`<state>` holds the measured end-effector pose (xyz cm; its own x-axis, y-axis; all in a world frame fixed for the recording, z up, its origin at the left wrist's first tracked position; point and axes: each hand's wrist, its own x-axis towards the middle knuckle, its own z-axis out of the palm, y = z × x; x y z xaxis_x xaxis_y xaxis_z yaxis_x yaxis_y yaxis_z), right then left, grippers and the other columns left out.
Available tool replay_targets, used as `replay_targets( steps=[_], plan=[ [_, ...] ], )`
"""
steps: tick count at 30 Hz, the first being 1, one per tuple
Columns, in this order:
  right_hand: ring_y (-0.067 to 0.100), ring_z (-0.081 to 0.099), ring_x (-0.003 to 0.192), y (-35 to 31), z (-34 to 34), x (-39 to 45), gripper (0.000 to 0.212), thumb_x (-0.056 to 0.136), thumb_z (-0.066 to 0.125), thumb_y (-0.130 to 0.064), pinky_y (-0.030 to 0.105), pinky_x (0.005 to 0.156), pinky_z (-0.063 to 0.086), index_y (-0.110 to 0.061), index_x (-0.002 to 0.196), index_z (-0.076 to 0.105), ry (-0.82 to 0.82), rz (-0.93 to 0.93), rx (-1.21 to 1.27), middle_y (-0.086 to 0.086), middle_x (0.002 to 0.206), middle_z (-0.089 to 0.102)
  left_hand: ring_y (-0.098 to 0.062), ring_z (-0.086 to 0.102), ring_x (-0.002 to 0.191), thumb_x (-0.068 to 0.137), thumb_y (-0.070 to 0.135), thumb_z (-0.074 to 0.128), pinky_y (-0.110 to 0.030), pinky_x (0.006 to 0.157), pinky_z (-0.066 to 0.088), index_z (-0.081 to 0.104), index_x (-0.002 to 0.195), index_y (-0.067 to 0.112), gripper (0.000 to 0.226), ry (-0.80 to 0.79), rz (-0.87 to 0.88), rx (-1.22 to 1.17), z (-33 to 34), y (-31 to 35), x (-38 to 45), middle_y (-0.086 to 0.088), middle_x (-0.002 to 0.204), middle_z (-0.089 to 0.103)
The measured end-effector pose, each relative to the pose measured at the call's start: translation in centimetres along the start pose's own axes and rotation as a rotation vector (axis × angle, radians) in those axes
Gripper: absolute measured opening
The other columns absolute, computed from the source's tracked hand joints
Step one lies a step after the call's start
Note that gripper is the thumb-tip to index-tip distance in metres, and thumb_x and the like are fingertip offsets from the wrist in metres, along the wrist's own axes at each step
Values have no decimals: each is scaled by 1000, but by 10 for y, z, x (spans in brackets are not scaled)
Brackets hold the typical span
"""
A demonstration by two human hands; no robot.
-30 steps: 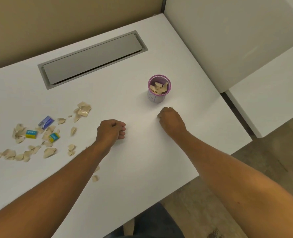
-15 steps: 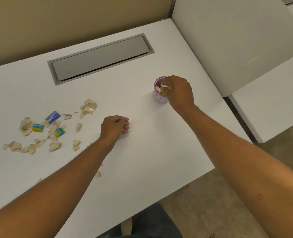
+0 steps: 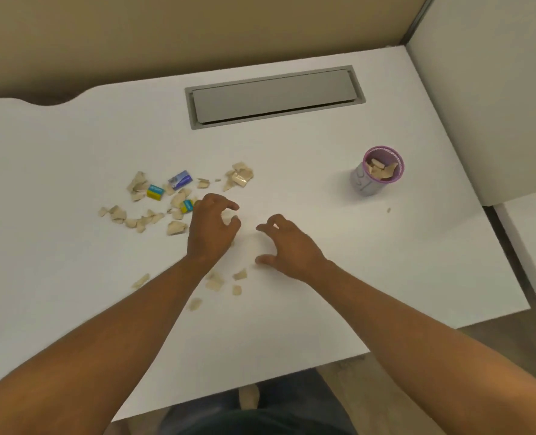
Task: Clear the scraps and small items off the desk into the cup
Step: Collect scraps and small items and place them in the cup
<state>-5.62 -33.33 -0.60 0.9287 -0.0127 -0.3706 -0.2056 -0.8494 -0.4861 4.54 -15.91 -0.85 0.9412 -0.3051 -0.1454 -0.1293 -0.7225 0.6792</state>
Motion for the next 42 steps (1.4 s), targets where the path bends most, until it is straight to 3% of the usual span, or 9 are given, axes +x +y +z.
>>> replay_targets(
  steps=[5,9,15,19,22,25,30,36,42],
  plan=[
    [24,58,110,-57,72,2,127,52,98,-41,41,90,58,-30,155,25,-191,134,84,4,130,29,-46,11,159,91,73,56,-69,119,22,24,164,32,90,-38,-143,556,-47,-92,-28,-9,175,10],
    [22,62,87,-88,98,19,85,73,89,-17,38,85,56,-23,144,42,-67,212,274,2,124,40,-50,13,157,96,74,40,-68,121,25,16,166,35,84,-196,-161,623,-60,-133,-41,-7,177,4],
    [3,51,69,-98,82,65,38,73,84,-8,21,66,44,-22,100,61,155,94,376,-9,96,46,-40,30,154,101,53,54,-55,119,33,44,155,23,62,-135,46,600,-59,-138,-41,-9,168,35],
    [18,55,94,-80,52,101,39,71,89,-29,34,81,51,-21,96,60,383,11,252,-4,103,52,-46,33,150,93,60,61,-63,115,32,52,147,24,65,91,95,601,-78,-145,-20,-10,164,39],
    [33,45,130,-67,31,128,85,64,89,-58,44,107,45,-21,133,55,408,117,47,9,140,46,-54,11,156,79,84,55,-75,116,22,23,163,34,103,73,-111,571,-101,-165,3,-12,175,11],
    [36,15,154,-65,19,149,127,56,81,-78,54,123,26,-31,159,22,188,255,-11,10,167,15,-53,8,156,67,94,56,-73,116,28,0,164,43,123,-96,-210,551,-113,-184,21,-9,176,-7],
    [36,0,158,-92,42,155,125,62,74,-82,59,124,13,-38,161,12,42,85,-50,5,171,5,-44,17,156,79,92,43,-63,122,25,13,164,39,105,-230,21,641,-90,-164,23,-9,175,9],
    [40,26,151,-114,74,133,61,96,60,-53,52,119,32,-28,150,49,56,-219,-266,11,165,31,-36,39,147,102,55,50,-49,112,40,52,150,21,58,-180,164,578,-75,-143,4,-12,160,44],
    [30,54,118,-112,72,118,35,95,57,-10,41,81,56,-18,128,64,144,-224,-316,5,137,56,-29,53,131,105,12,50,-40,94,53,67,135,14,34,-190,227,557,-81,-151,-3,-9,139,63]
  ],
)
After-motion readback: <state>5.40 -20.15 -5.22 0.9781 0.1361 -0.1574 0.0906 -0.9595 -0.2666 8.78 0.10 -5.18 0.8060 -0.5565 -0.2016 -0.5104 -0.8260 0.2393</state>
